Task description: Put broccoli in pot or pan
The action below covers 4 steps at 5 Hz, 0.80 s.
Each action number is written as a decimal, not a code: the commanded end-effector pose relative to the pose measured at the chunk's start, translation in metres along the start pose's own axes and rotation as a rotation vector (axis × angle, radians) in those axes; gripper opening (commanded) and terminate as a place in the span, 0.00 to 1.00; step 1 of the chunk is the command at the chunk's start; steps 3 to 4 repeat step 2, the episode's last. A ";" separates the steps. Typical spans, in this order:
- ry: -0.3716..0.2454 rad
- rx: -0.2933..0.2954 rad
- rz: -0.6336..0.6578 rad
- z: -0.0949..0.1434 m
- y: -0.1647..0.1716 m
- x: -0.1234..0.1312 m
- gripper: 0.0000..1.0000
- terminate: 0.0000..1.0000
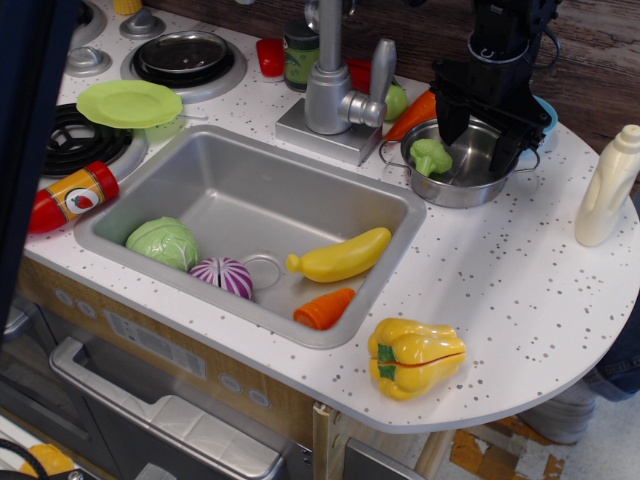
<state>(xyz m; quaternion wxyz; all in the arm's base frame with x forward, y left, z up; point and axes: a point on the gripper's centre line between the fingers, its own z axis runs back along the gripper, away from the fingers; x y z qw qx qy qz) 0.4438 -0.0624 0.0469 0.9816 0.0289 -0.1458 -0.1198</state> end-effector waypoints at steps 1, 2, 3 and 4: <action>-0.070 0.009 -0.013 0.021 0.004 0.016 1.00 0.00; -0.070 0.009 -0.013 0.021 0.004 0.016 1.00 1.00; -0.070 0.009 -0.013 0.021 0.004 0.016 1.00 1.00; -0.070 0.009 -0.013 0.021 0.004 0.016 1.00 1.00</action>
